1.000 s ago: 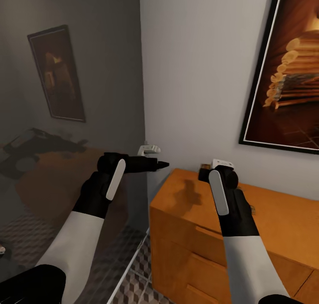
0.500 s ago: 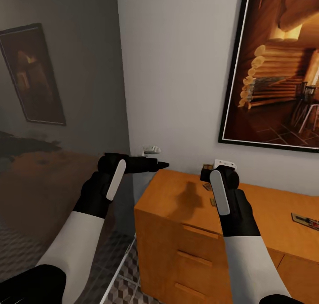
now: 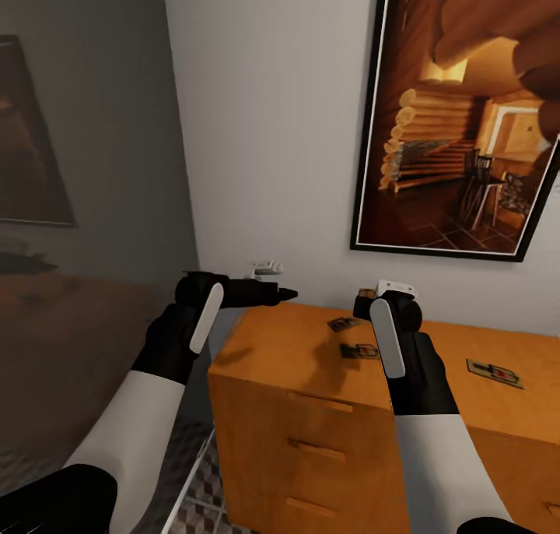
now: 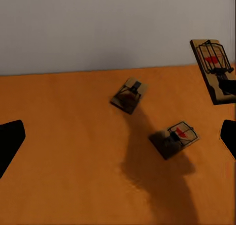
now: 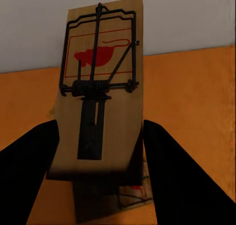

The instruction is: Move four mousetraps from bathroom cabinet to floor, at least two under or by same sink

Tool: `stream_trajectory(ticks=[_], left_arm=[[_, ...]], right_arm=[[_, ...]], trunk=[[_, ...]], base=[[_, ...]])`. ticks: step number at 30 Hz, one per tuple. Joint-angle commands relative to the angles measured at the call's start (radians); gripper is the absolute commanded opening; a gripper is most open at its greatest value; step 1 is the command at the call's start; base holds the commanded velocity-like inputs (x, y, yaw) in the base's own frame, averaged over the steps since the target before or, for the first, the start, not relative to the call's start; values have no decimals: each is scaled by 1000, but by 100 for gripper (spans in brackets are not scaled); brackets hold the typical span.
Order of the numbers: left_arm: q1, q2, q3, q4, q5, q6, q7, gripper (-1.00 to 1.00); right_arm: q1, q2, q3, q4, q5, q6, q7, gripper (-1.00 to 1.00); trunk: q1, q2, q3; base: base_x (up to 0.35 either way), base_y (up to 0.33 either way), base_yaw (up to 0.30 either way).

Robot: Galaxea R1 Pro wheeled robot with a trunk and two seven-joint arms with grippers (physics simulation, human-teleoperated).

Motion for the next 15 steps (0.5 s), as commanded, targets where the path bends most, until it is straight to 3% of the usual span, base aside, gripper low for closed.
stream_trajectory(ticks=[1,8,15], left_arm=[[-1,0,0,1,5,3,2,100],[-1,1,2,19,6,-16,3,100],[-1,1,3,32,6,-18,2,100]], right_arm=[[-1,1,-1,-1,-10,2,-10,-100],[-1,0,-7,-1,-10,2,-10,-100],[-1,-35,-26,0,-13,2,-10,-100]], trunk=[[0,-1,0],[0,-1,5],[0,-1,11]], base=[[0,0,-230],[0,0,-230],[0,0,-226]])
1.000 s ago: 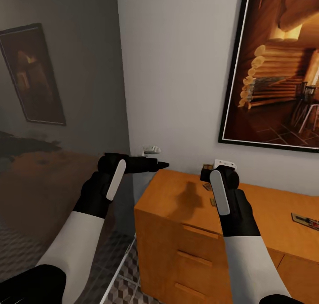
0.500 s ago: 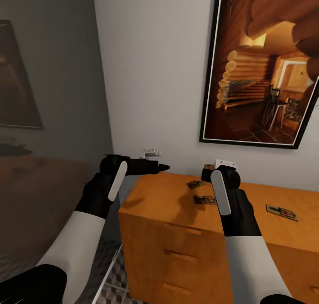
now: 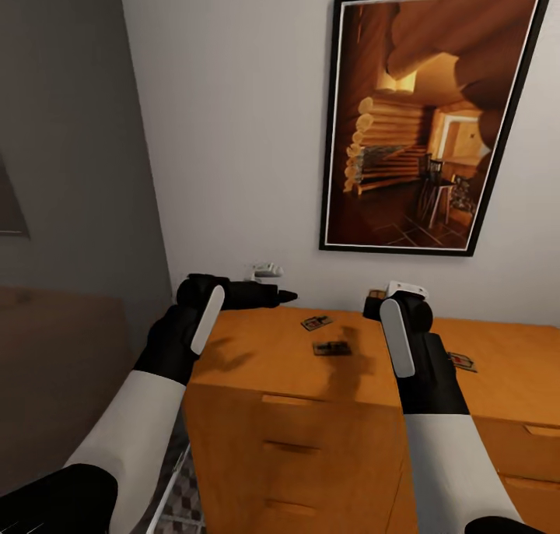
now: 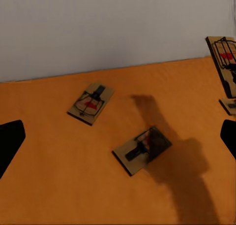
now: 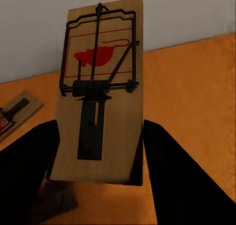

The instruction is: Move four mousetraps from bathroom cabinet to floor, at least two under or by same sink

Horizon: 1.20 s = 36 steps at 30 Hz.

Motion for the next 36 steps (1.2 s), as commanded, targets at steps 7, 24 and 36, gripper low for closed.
stream_trajectory(ticks=[7,24,36], left_arm=[[-1,1,0,9,4,6,1,100],[-1,3,2,9,1,6,2,100],[-1,2,1,9,0,6,3,100]], right_arm=[[-1,-12,-4,0,-13,2,-10,-100],[-1,-14,-19,0,-15,2,-10,-100],[-1,-14,-19,-1,-17,2,-9,-100]], trunk=[[0,-1,5],[0,-1,7],[0,-1,7]], base=[[0,0,-220],[0,0,-28],[0,0,0]])
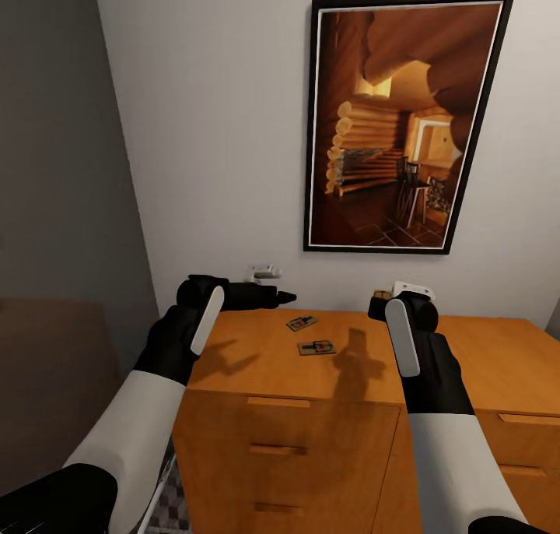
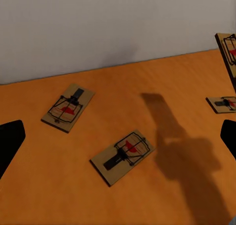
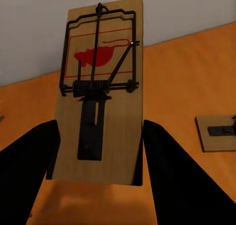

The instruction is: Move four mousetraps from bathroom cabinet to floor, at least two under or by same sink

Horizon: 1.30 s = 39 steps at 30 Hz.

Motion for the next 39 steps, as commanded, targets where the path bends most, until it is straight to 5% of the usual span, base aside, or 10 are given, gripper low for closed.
stream_trajectory(ticks=[1,8,12,18,21,39], left_arm=[[-1,0,0,0,5,6,2,100],[-1,1,-2,12,4,3,3,100],[-1,3,-2,75,3,-38,5,100],[-1,6,-3,172,0,-114,8,100],[-1,8,-3,183,-2,-122,9,100],[-1,15,-3,190,-1,-126,11,100]], right_arm=[[-1,1,-1,-1,-11,2,-9,-100],[-1,-15,-13,1,-12,2,-4,-100],[-1,-73,-44,0,-44,2,22,-100],[-1,-206,-60,2,-190,2,166,-100],[-1,-238,-61,4,-212,2,191,-100],[-2,-259,-62,13,-219,2,201,-100]], trunk=[[0,-1,-1],[0,-1,-1],[0,-1,-1],[0,-1,-1],[0,-1,-1],[0,-1,-1]], base=[[0,0,0],[0,0,0],[0,0,0],[0,0,0],[0,0,0],[0,0,0]])
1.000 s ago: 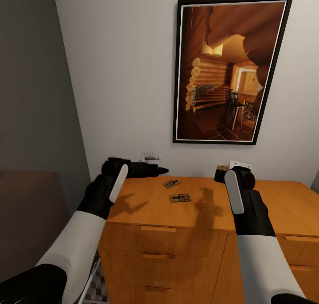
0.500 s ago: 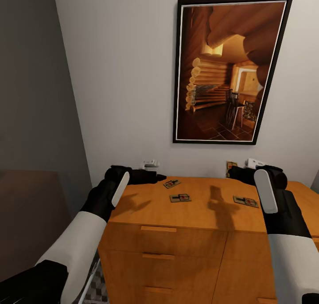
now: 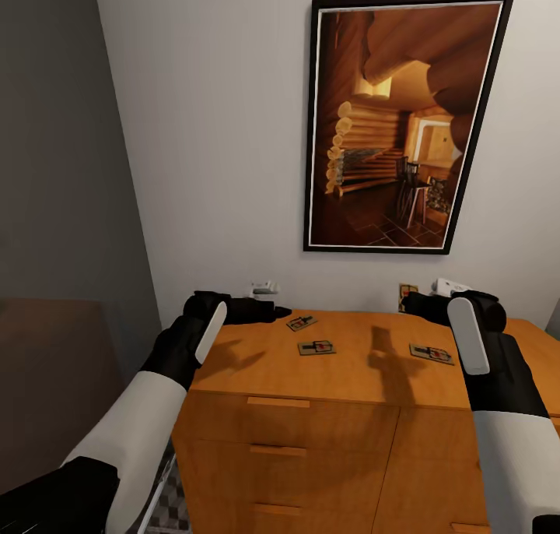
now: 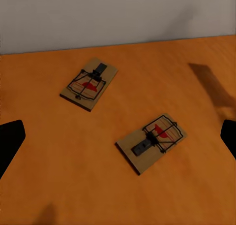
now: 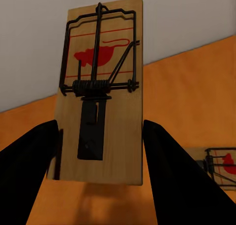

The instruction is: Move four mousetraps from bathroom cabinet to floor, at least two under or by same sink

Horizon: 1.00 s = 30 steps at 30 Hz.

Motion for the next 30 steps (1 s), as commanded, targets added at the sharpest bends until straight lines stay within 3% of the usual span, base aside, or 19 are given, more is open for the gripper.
stream_trajectory(ticks=[1,9,18,19,21,22,30], left_arm=[[-1,0,0,-1,8,6,4,100],[-1,0,1,-2,7,6,4,100],[-1,2,1,0,7,6,4,100],[-1,3,1,0,7,5,4,100],[-1,2,1,1,7,4,36,100],[-1,1,1,2,7,3,47,100],[-1,-1,0,27,7,-30,65,100]], right_arm=[[-1,0,0,-1,-11,3,-10,-100],[21,0,0,-7,-12,3,-7,-100],[109,-1,-2,-72,-10,3,-6,-100],[133,-5,-3,-88,-8,3,-6,-100],[160,-51,-4,-110,-6,3,-5,-100],[161,-59,-5,-111,-6,3,-4,-100],[165,-74,-10,-114,-6,3,-5,-100]], trunk=[[0,-1,-1],[0,-1,-1],[0,-1,-1],[0,-1,-1],[0,-1,-1],[0,-1,-1],[0,-1,-1]], base=[[0,0,0],[0,0,0],[0,0,0],[0,0,0],[0,0,0],[0,0,0],[0,0,0]])
